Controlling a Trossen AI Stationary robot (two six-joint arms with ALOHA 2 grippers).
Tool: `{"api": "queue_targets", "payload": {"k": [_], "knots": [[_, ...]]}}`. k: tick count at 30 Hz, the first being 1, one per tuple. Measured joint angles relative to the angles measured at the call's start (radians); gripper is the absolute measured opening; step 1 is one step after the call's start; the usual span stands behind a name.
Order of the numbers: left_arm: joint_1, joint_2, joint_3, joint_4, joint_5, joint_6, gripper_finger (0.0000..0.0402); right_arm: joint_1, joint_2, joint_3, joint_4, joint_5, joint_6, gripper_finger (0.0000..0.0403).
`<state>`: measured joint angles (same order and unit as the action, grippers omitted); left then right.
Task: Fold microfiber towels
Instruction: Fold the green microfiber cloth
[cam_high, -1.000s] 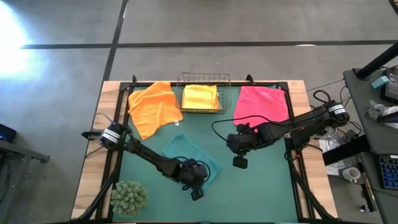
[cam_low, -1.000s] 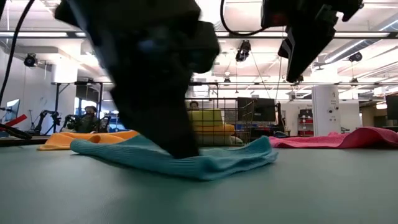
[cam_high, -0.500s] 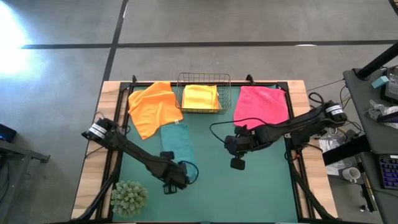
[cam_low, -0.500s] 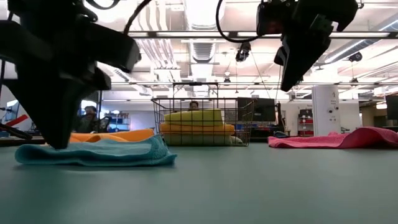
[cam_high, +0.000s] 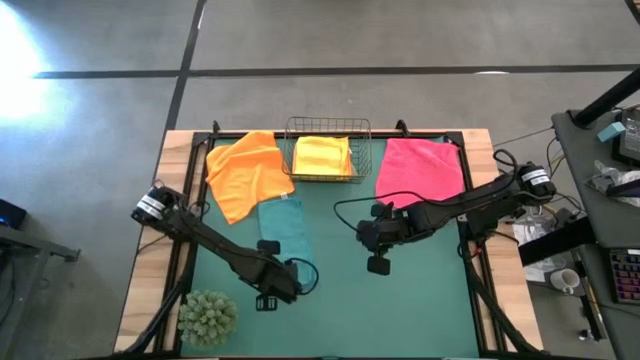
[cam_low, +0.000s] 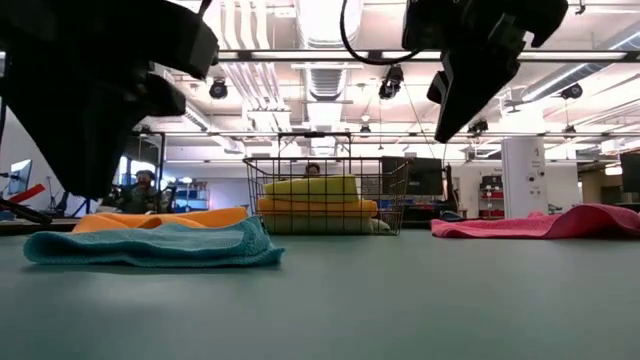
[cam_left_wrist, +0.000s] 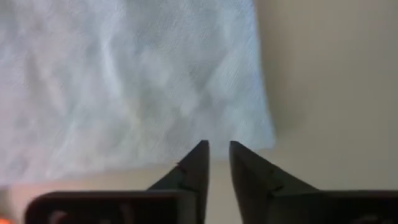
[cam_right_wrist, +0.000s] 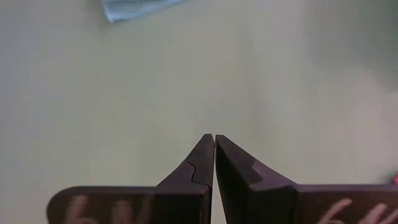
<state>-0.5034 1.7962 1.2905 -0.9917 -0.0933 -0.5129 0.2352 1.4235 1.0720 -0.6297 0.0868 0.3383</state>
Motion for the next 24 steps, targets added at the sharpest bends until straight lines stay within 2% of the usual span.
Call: {"api": "queue_targets", "payload": {"k": [5,9,11,16,24], "knots": [[0.000,0.000,0.038,-0.098,0.007,-0.001,0.0115,0.000,0.000,0.000,0.051,-0.022,-0.025,0.0009],[-0.021,-0.009,0.046,-0.087,0.012,-0.006,0.0151,0.000,0.000,0.000,0.111,-0.104,-0.064,0.0018],[-0.051,-0.013,0.044,-0.083,-0.034,-0.029,0.0156,0.000,0.000,0.000,0.145,-0.131,-0.070,0.0030],[-0.150,-0.016,0.035,-0.063,-0.226,-0.080,0.0157,0.000,0.009,0.000,0.203,-0.148,-0.109,0.0082],[-0.220,-0.016,-0.057,0.156,-0.253,-0.111,0.0157,0.021,0.113,0.000,0.424,-0.152,-0.394,0.0149]]}}
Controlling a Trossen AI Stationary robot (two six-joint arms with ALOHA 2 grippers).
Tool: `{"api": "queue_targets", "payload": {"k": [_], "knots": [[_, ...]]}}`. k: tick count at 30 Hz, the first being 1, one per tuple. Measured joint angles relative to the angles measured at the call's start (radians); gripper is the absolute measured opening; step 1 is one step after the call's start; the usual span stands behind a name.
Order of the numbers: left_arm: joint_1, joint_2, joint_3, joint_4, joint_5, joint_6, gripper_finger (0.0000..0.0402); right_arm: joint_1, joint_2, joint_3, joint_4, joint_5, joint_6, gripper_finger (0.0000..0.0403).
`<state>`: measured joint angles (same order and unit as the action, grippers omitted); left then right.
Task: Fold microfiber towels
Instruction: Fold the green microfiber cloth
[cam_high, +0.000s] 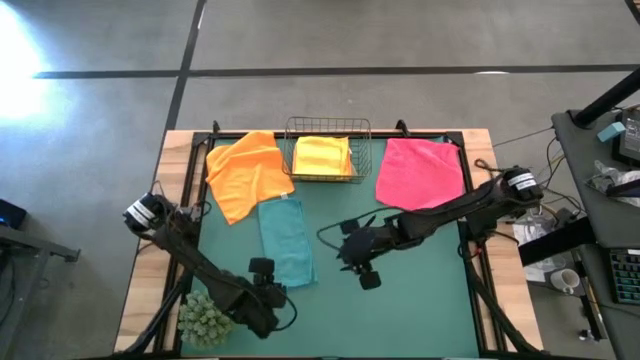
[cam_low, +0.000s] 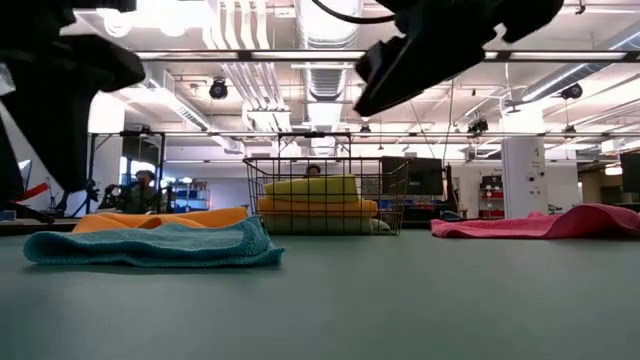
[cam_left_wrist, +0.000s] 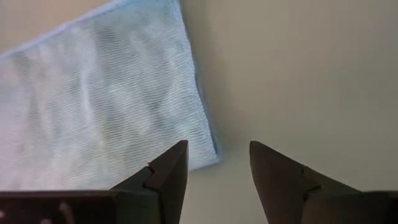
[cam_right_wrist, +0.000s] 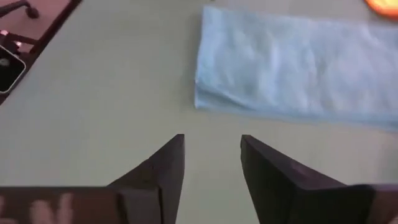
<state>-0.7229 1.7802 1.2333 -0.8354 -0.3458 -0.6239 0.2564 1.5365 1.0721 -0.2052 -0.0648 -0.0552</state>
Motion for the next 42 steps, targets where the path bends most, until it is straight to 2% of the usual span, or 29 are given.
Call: {"api": "queue_targets", "payload": {"k": [8,16,25,32,38,42], "knots": [[-0.011,0.001,-0.073,0.059,0.000,-0.121,0.0157,0.003,0.107,0.000,0.187,-0.014,-0.069,0.0154],[-0.025,0.002,-0.101,0.092,-0.009,-0.128,0.0157,0.003,0.223,0.011,0.353,-0.074,-0.087,0.0153],[-0.023,0.002,-0.146,0.141,-0.014,-0.121,0.0157,0.003,0.339,0.144,0.315,-0.075,-0.099,0.0151],[-0.023,0.008,-0.164,0.149,-0.103,-0.119,0.0157,-0.004,0.400,0.210,0.262,-0.110,-0.095,0.0152],[-0.023,0.025,-0.203,0.259,-0.112,-0.048,0.0157,-0.008,0.481,0.277,0.230,-0.145,-0.098,0.0153],[-0.020,0.028,-0.211,0.270,-0.119,-0.067,0.0157,-0.012,0.513,0.315,0.178,-0.143,-0.097,0.0153]]}}
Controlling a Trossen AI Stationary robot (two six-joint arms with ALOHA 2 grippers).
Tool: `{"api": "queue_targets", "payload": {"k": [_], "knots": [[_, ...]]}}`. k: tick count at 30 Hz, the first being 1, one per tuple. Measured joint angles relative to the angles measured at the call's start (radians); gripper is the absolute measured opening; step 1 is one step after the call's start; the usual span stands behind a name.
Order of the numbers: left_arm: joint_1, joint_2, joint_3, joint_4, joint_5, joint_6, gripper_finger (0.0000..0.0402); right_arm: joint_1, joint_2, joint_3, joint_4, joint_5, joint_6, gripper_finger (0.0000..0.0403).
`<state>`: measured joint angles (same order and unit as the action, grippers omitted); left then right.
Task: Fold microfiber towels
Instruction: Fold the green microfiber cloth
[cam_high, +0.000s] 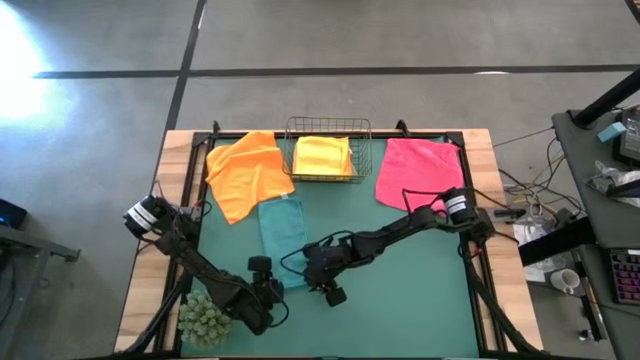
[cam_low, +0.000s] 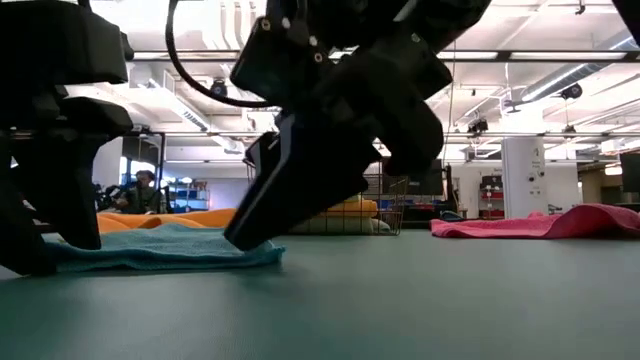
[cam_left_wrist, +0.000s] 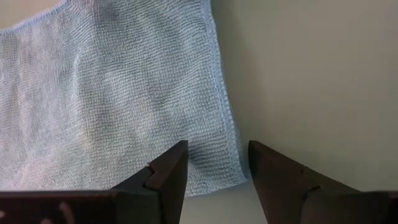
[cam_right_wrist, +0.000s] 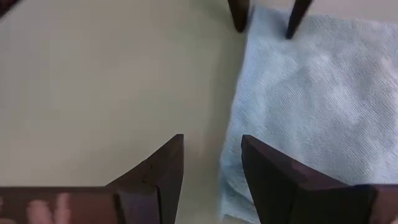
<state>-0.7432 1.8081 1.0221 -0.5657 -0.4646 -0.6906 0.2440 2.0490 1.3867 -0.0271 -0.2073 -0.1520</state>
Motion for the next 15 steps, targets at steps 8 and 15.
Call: {"api": "queue_targets", "payload": {"k": [8,15], "knots": [[0.009,0.001,-0.014,0.010,0.012,-0.010,0.0142,-0.007,0.015,0.012,-0.062,0.074,-0.017,0.0153],[0.013,0.003,-0.015,0.020,0.028,-0.003,0.0055,-0.011,0.013,0.011,-0.096,0.095,-0.043,0.0147]]}}
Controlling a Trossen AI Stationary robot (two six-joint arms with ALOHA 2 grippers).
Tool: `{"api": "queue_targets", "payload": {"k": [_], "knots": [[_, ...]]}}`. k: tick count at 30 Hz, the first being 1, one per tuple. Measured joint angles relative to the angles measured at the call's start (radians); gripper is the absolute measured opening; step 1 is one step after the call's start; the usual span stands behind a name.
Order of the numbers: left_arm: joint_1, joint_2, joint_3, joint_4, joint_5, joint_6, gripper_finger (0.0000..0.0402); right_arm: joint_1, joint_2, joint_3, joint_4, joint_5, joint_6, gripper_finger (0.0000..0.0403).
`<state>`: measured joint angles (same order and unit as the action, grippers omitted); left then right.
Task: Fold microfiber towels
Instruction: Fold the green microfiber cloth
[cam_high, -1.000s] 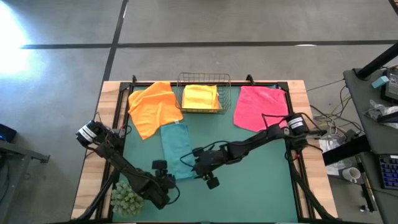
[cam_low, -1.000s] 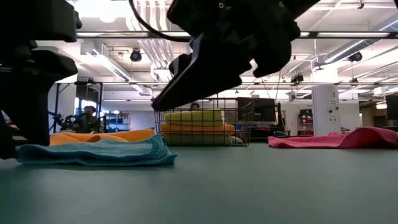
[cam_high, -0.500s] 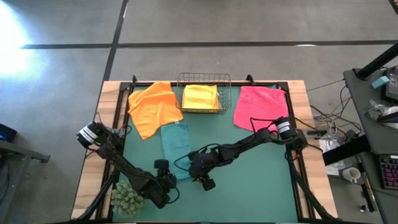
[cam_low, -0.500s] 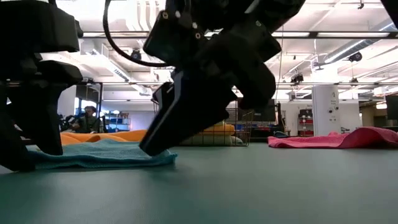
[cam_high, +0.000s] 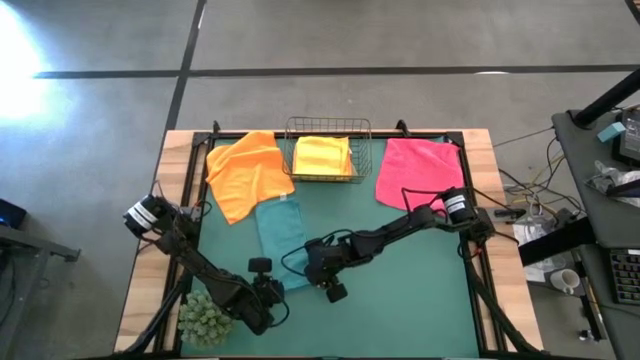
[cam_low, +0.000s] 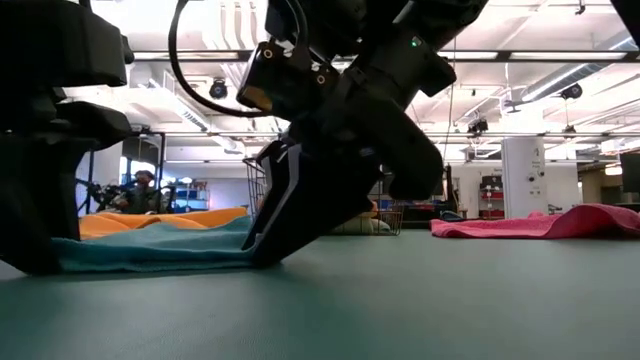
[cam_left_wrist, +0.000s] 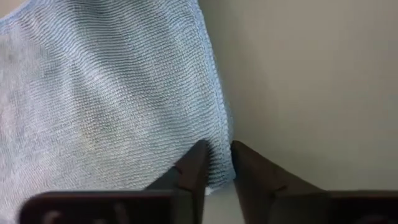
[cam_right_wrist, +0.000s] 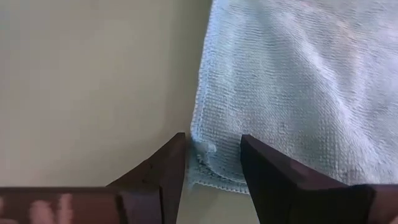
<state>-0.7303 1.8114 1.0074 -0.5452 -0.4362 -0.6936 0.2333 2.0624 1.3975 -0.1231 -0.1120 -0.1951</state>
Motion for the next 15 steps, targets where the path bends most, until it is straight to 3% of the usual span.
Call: {"api": "queue_targets", "payload": {"k": [5,12,15], "knots": [[0.003,0.001,-0.001,-0.008,-0.027,0.003,0.0005,-0.006,0.000,0.004,-0.006,0.047,-0.006,0.0109],[0.009,0.003,-0.004,-0.019,-0.054,0.004,0.0009,-0.011,-0.001,0.000,-0.008,0.052,0.024,0.0022],[0.011,-0.002,-0.004,-0.019,-0.050,0.003,0.0010,-0.011,-0.001,0.015,-0.036,0.052,0.041,0.0012]]}}
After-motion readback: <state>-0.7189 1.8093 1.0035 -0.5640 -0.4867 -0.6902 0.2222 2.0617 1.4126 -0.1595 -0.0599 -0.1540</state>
